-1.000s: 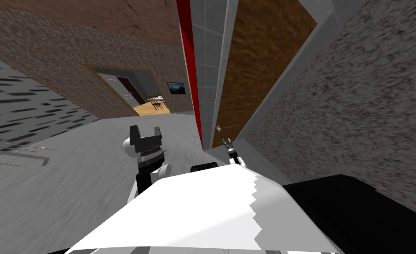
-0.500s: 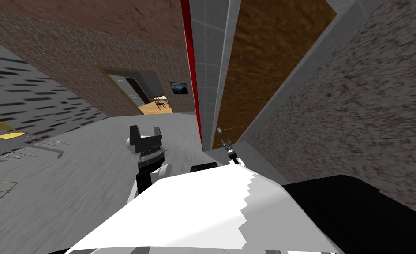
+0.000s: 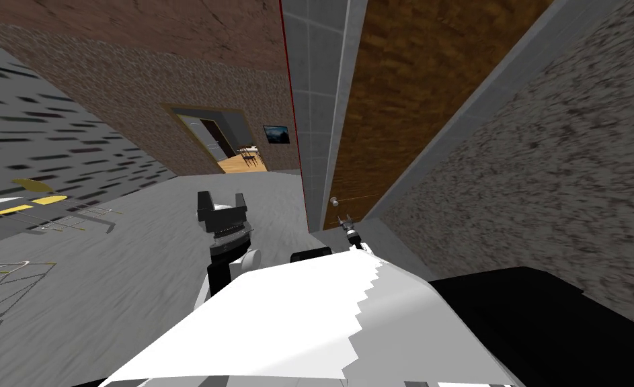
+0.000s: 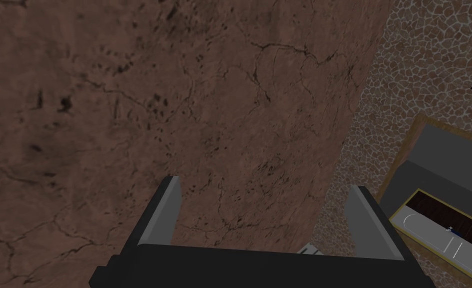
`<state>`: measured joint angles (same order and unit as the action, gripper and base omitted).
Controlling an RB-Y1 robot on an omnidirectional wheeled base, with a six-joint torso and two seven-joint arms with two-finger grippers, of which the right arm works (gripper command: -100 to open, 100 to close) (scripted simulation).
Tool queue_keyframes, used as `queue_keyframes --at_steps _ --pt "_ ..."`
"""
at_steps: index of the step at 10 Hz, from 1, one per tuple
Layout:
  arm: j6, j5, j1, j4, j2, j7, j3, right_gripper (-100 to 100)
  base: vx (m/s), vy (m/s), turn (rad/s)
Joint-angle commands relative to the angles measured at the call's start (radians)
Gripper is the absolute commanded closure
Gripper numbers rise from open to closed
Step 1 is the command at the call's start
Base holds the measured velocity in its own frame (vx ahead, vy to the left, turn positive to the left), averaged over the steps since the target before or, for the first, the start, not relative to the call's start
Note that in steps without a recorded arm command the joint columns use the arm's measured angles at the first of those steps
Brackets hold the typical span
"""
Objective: Pull the door open
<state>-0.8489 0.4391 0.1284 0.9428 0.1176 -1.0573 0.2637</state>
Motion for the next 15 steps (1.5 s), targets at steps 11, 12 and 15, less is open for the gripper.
queue_keyframes --at_steps 11,12,15 --pt "-0.023 -0.132 -0.078 -0.162 0.059 -0.110 -0.036 -100 0.070 -0.001 0.070" --pt "-0.024 -0.152 -0.086 -0.176 0.067 -0.119 -0.042 -100 0.108 -0.003 0.064" --pt "-0.027 -0.216 -0.114 -0.222 0.092 -0.148 -0.062 -100 0.116 -0.016 0.063"
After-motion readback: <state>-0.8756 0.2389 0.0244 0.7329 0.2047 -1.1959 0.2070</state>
